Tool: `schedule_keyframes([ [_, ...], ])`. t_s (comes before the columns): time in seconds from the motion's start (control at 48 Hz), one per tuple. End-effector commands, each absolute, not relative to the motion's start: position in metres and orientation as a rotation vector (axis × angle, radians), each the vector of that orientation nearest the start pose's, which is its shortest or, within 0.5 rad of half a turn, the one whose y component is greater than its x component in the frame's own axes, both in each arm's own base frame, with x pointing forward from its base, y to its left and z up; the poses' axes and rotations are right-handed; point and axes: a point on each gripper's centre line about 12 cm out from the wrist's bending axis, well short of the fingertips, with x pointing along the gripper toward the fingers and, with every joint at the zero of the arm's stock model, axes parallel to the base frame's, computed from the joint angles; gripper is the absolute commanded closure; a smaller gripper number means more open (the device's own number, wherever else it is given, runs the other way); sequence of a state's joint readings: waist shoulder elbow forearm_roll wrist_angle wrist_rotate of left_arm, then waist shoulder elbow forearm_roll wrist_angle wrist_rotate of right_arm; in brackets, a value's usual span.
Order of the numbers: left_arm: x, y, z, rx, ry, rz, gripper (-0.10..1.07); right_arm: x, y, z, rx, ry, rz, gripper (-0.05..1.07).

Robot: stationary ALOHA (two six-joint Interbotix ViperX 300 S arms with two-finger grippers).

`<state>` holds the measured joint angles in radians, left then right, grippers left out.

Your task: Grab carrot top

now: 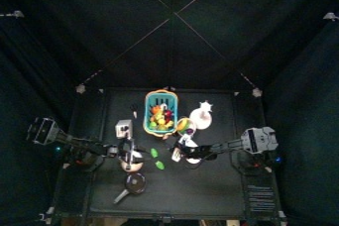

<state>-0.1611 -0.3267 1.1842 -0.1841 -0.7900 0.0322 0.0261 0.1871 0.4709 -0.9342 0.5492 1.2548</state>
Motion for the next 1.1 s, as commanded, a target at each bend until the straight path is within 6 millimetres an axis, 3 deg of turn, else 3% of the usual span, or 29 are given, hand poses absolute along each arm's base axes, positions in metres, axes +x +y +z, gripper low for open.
schedule_keyframes([
  [0.0, 0.274, -0.028, 0.199, -0.097, 0.056, -0.019, 0.21, 0.416, -0.045, 0.144, 0.167, 0.869, -0.576, 0.13],
  [0.271, 0.272, -0.026, 0.196, -0.108, 0.065, -0.005, 0.21, 0.418, -0.058, 0.12, 0.205, 0.918, -0.614, 0.13],
  [0.625, 0.272, -0.026, 0.196, -0.11, 0.065, -0.005, 0.21, 0.427, -0.061, 0.114, 0.224, 0.904, -0.583, 0.14],
  [0.938, 0.271, -0.026, 0.195, -0.109, 0.068, -0.003, 0.21, 0.426, -0.059, 0.11, 0.221, 0.913, -0.579, 0.29],
  [1.083, 0.271, -0.026, 0.195, -0.106, 0.068, -0.004, 0.21, 0.427, -0.058, 0.123, 0.213, 0.884, -0.57, 0.35],
])
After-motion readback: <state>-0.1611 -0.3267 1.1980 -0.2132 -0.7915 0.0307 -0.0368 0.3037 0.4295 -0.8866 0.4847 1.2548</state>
